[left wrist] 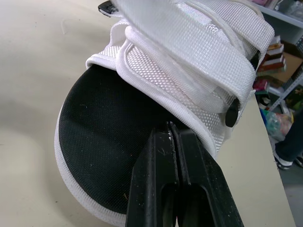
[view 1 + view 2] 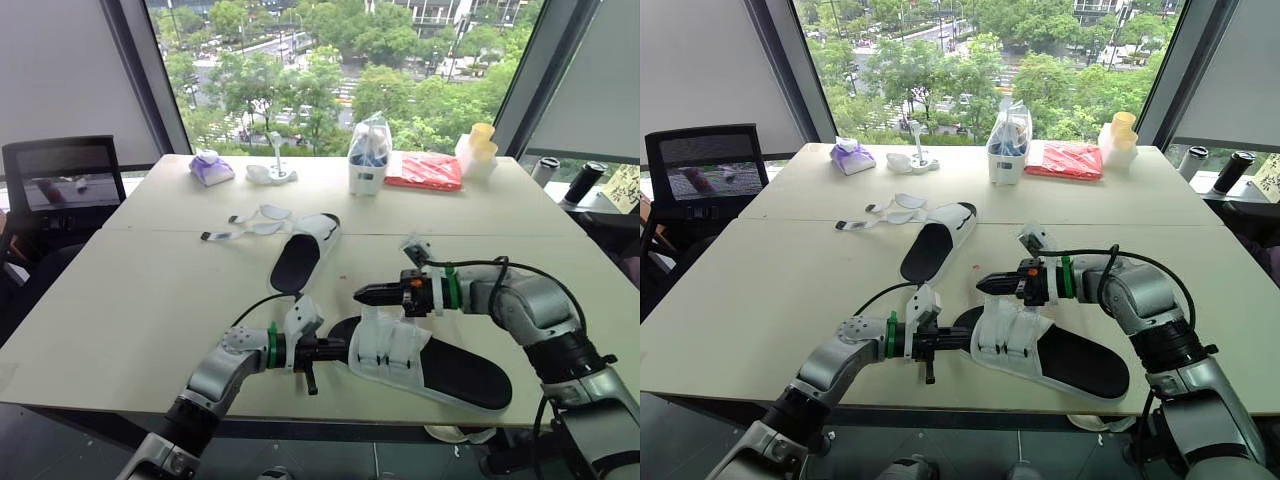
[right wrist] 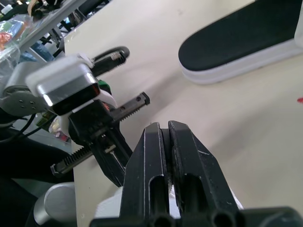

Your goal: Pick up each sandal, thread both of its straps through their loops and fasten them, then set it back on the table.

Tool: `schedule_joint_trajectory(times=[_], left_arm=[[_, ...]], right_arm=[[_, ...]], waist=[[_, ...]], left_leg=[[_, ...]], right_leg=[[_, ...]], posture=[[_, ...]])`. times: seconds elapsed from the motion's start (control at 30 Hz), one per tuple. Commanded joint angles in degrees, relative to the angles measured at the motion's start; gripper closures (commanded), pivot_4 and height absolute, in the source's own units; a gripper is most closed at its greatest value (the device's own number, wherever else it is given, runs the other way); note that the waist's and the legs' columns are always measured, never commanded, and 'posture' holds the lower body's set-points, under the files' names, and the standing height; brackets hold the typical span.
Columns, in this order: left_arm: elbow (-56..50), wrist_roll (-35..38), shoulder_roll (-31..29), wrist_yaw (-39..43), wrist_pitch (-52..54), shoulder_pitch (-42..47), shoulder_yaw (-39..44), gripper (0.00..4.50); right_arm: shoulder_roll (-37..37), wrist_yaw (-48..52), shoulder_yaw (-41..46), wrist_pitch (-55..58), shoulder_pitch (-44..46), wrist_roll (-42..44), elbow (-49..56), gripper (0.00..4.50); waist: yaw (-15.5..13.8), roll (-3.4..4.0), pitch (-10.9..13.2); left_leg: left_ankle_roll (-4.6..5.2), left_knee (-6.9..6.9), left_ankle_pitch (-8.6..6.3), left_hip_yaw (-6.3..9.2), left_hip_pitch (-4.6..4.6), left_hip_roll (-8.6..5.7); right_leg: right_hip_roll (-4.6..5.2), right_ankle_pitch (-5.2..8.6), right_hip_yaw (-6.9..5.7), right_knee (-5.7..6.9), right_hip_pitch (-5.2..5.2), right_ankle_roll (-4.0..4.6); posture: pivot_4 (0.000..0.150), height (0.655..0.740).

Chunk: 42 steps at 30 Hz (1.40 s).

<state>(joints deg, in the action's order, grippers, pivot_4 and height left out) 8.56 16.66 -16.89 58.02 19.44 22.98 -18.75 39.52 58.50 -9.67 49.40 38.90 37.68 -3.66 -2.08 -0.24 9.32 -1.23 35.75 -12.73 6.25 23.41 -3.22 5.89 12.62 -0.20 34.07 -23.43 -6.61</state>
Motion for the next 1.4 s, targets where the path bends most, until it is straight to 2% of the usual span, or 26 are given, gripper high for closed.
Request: schedule_joint_trajectory(times=[0.03, 0.2, 0.43, 0.6, 0.7, 0.77, 0.93, 1.17, 1.23, 1.4], left_arm=[[3.7, -3.1, -1.0, -1.1, 1.6, -1.2, -1.2, 4.50], [4.4, -3.2, -0.5, -0.8, 1.1, -0.7, -1.8, 4.50], [4.9, -3.4, -0.4, -0.5, 0.9, -0.5, -2.0, 4.50], [5.4, -3.7, -0.4, -0.4, 0.4, -0.4, -2.3, 4.50], [5.6, -3.7, -0.3, -0.4, 0.4, -0.3, -2.1, 4.50], [5.6, -3.7, -0.2, -0.5, 0.4, -0.4, -2.0, 4.50], [5.4, -3.2, -0.2, -0.4, 0.2, -0.4, -1.3, 4.50], [2.5, -1.5, -2.5, -0.6, 1.0, 1.1, 2.4, 4.50], [0.6, -0.1, -3.5, -2.1, 2.2, 1.1, 5.1, 4.50], [-10.8, 5.6, -6.4, -3.7, 9.2, -1.2, 10.4, 4.50]], right_arm=[[-0.1, -2.7, 6.8, 1.2, 0.2, 2.0, 2.9, 4.47], [0.2, -5.7, 8.4, 3.1, -2.1, 0.9, 3.5, 4.47], [4.2, -5.8, -2.8, -4.0, -6.6, -12.8, 3.6, 4.47], [2.1, -6.3, -1.8, -5.9, -5.1, -13.9, 1.5, 4.47], [1.9, -5.7, -0.6, -7.1, -4.8, -14.0, 1.0, 3.56], [1.6, -6.0, 1.1, -7.4, -4.6, -13.7, 0.9, 2.57], [6.5, -5.2, 7.5, -6.3, -6.5, -12.7, 2.6, 0.05], [9.5, -3.7, 26.9, 14.6, -16.6, 7.6, 13.6, 0.05], [9.8, -2.4, 31.6, 21.1, -22.3, 14.9, 17.5, 0.05], [7.2, -5.9, 36.7, 25.7, -33.3, 20.6, 22.1, 0.05]], waist=[[0.0, 0.00, 0.0], [0.0, 0.00, 0.0], [-0.1, 0.02, 0.0], [0.0, -0.01, 0.0], [-0.1, -0.01, 0.0], [-0.1, 0.00, 0.0], [-0.3, 0.00, 0.0], [0.0, -0.03, 0.0], [0.2, -0.06, 0.1], [1.0, 0.12, 0.3]], left_leg=[[0.00, 0.00, 0.00, 0.00, 0.00, 0.00], [0.00, 0.03, 0.00, -0.01, 0.00, 0.00], [0.00, 0.06, 0.00, -0.04, 0.00, -0.03], [-0.02, 0.17, -0.01, -0.02, -0.05, -0.02], [-0.03, 0.23, -0.02, 0.00, -0.05, -0.01], [-0.03, 0.22, -0.02, 0.00, -0.04, -0.01], [-0.02, 0.21, -0.01, 0.00, 0.01, -0.03], [-0.01, 0.16, -0.01, 0.01, 0.04, 0.02], [-0.01, 0.15, -0.01, 0.01, 0.01, 0.10], [-0.01, 0.05, -0.01, 0.01, 0.05, 0.24]], right_leg=[[0.00, 0.00, 0.00, 0.00, 0.00, 0.01], [0.00, 0.01, 0.00, 0.00, 0.01, -0.02], [0.02, 0.03, 0.00, -0.01, 0.04, -0.05], [0.02, 0.10, 0.00, -0.01, 0.15, -0.16], [0.02, 0.09, 0.00, 0.00, 0.17, -0.15], [0.02, 0.09, 0.00, 0.00, 0.17, -0.15], [0.03, 0.06, 0.00, -0.01, 0.12, -0.11], [0.01, 0.07, 0.00, 0.00, 0.08, -0.11], [-0.05, 0.09, 0.00, 0.05, 0.05, -0.14], [-0.17, 0.10, 0.01, 0.05, -0.08, -0.13]], posture=[[0.150, 0.7400], [0.150, 0.7400], [0.150, 0.7400], [0.150, 0.7400], [0.150, 0.7400], [0.150, 0.7400], [0.150, 0.7400], [0.150, 0.7400], [0.150, 0.7400], [0.150, 0.7400]])
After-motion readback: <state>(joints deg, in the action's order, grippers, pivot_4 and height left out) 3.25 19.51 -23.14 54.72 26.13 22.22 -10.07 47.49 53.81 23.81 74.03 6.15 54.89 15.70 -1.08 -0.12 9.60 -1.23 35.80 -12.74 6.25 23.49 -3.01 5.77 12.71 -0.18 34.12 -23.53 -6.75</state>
